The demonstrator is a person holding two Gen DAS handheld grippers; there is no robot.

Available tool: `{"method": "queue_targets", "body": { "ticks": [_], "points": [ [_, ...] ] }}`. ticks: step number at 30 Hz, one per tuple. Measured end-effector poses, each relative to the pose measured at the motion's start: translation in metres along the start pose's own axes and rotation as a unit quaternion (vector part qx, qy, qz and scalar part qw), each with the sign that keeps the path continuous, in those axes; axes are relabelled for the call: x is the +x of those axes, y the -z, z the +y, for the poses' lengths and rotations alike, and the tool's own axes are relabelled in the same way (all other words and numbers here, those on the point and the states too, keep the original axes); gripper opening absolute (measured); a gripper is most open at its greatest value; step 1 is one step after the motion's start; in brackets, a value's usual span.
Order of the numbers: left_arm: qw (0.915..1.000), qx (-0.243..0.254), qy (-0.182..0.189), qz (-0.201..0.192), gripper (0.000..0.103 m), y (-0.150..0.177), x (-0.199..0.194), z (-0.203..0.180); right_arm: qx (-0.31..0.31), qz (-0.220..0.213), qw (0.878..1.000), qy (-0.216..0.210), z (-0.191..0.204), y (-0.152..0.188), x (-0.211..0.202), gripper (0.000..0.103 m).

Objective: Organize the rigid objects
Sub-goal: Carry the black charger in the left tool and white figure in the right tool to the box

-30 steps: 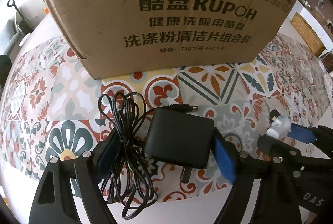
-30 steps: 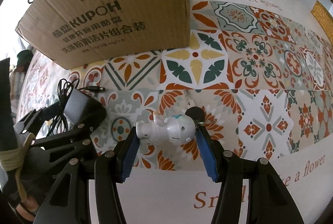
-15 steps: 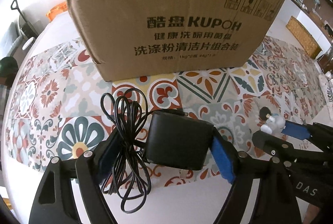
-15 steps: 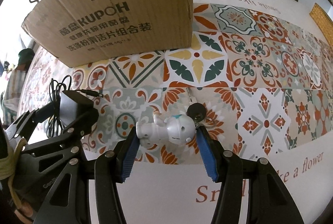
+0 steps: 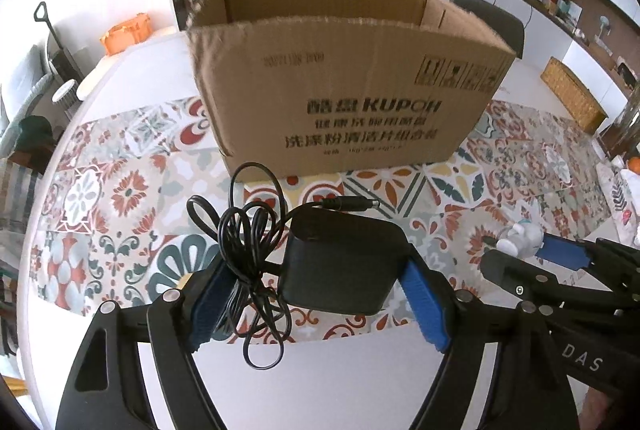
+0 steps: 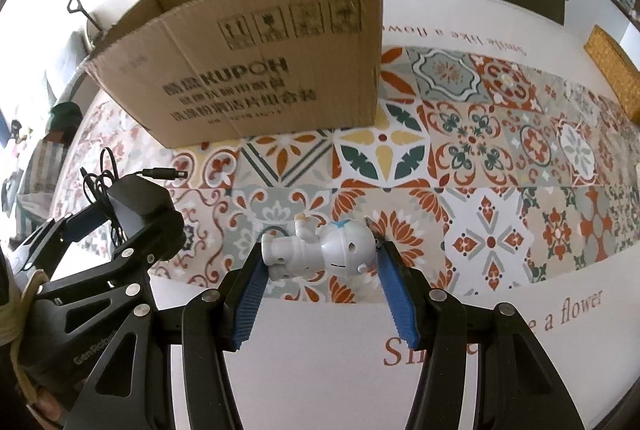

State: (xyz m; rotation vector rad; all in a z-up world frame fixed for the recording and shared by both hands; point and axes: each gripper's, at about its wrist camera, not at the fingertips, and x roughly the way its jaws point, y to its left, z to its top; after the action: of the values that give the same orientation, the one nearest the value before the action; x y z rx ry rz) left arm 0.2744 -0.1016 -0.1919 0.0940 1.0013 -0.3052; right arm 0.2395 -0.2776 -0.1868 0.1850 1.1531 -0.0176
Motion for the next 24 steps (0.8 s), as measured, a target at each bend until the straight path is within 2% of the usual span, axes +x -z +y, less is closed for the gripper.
{"method": "queue_targets", "body": {
  "ticks": [12,24],
  "points": [
    [0.9993,-0.017,0.001,-0.032,0.080,-0.016,-0.043,0.004,-0.004,-0.042,0.999,-0.004,0.014,-0.012,-0.038,0.055],
    [0.9966,-0.022,0.004,-0.079,0.080,-0.043,-0.093,0.010,-0.017,-0.116,0.993,-0.016,0.030,-0.028,-0.096,0.055]
  ]
}}
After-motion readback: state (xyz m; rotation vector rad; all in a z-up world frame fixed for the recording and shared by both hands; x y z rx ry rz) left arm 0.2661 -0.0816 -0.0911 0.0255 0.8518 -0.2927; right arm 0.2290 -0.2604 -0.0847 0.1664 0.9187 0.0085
